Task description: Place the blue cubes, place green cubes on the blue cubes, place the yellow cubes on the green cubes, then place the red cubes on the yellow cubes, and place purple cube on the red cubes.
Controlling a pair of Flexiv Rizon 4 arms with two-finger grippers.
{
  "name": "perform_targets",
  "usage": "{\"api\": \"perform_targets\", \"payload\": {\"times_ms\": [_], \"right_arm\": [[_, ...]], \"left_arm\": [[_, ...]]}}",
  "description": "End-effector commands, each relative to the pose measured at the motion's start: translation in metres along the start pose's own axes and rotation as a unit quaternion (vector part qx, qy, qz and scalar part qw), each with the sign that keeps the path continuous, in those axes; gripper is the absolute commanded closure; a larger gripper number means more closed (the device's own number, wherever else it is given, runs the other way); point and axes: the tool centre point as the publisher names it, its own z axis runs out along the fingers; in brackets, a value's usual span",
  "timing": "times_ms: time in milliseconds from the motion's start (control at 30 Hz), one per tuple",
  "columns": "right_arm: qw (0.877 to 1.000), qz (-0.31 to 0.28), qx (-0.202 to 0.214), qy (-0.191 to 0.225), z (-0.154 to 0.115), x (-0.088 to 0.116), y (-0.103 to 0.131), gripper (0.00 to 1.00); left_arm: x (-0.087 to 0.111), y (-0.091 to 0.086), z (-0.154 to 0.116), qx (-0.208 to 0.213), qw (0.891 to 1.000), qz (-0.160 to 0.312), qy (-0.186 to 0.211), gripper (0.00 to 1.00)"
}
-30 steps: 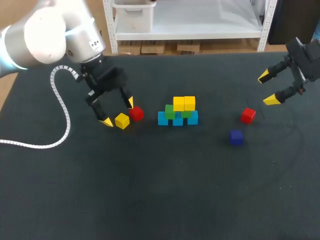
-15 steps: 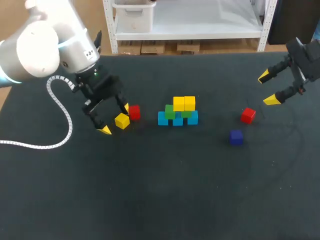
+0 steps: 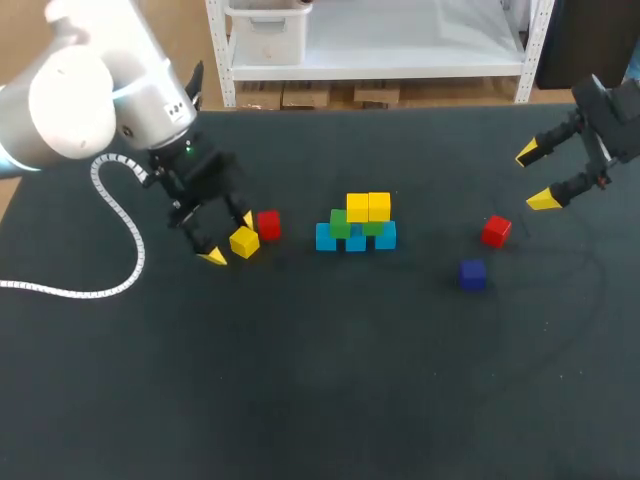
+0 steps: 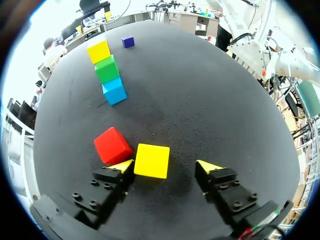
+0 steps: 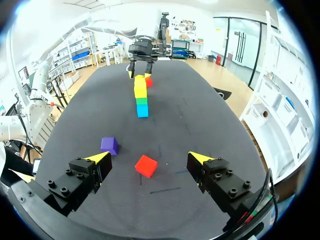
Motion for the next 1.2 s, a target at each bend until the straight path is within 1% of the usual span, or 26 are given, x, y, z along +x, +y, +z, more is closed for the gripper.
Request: {"api": "perform_targets", "payload": {"times_ms": [33,67,133,167,200,233,333,600,633,667,700,733,867,967,1067,1133,1167,1200], "right_arm": [[1.000,0.000,0.000,-0.001,0.0006,0.0001,-0.0009,0.00],[1.000,0.000,0.000,-0.001,0.0006,0.0001,-0.0009,0.00],[1.000,0.000,0.000,-0.001,0.0006,0.0001,-0.0009,0.00],[1.000,0.000,0.000,-0.001,0.0006,0.0001,-0.0009,0.00],[1.000,0.000,0.000,-0.001,0.0006,0.0001,-0.0009,0.00],[1.000,0.000,0.000,-0.001,0.0006,0.0001,-0.0009,0.00],[1.000,0.000,0.000,-0.001,0.0006,0.0001,-0.0009,0.00],[1.000,0.000,0.000,-0.001,0.0006,0.0001,-0.0009,0.00],[1.000,0.000,0.000,-0.001,0.0006,0.0001,-0.0009,0.00],[1.000,0.000,0.000,-0.001,0.0006,0.0001,-0.0009,0.00],[1.000,0.000,0.000,-0.001,0.0006,0.0001,-0.0009,0.00],[1.000,0.000,0.000,-0.001,0.0006,0.0001,-0.0009,0.00],[1.000,0.000,0.000,-0.001,0.0006,0.0001,-0.0009,0.00],[1.000,0.000,0.000,-0.001,0.0006,0.0001,-0.0009,0.00],[1.000,0.000,0.000,-0.001,0.0006,0.0001,-0.0009,0.00],[1.000,0.000,0.000,-0.001,0.0006,0.0001,-0.0009,0.00],[1.000,0.000,0.000,-0.001,0.0006,0.0001,-0.0009,0.00],[1.000,0.000,0.000,-0.001,0.0006,0.0001,-0.0009,0.00]], "left_arm": [[-0.0016,0.0013,-0.0021,0.001,1.000,0.004,0.005,0.39],[-0.0023,0.0020,-0.0031,0.001,1.000,0.005,0.005,0.38],[-0.0031,0.0029,-0.0036,0.001,1.000,0.007,0.004,0.29],[-0.0036,0.0035,-0.0035,0.001,1.000,0.010,0.004,0.15],[-0.0040,0.0039,-0.0034,0.001,1.000,0.011,0.004,0.04],[-0.0050,0.0050,-0.0029,0.001,1.000,0.013,0.003,0.00],[-0.0067,0.0073,-0.0030,0.000,1.000,0.016,0.001,0.00],[-0.0075,0.0098,-0.0033,-0.014,1.000,0.005,-0.005,0.00],[-0.0078,0.0100,-0.0032,-0.015,1.000,0.005,-0.005,0.08],[-0.0080,0.0102,-0.0032,-0.015,1.000,0.005,-0.006,0.11],[-0.0081,0.0103,-0.0031,-0.015,1.000,0.004,-0.006,0.16],[-0.0082,0.0103,-0.0031,-0.014,1.000,0.004,-0.006,0.18],[-0.0084,0.0105,-0.0019,-0.013,1.000,-0.002,-0.009,0.14],[-0.0086,0.0104,-0.0018,-0.015,1.000,-0.005,-0.009,0.16],[-0.0088,0.0102,-0.0016,-0.017,1.000,-0.010,-0.010,0.27],[-0.0088,0.0101,-0.0013,-0.017,1.000,-0.012,-0.010,0.41],[-0.0089,0.0100,-0.0010,-0.017,1.000,-0.014,-0.010,0.52],[-0.0089,0.0100,-0.0009,-0.017,1.000,-0.015,-0.010,0.55]]}}
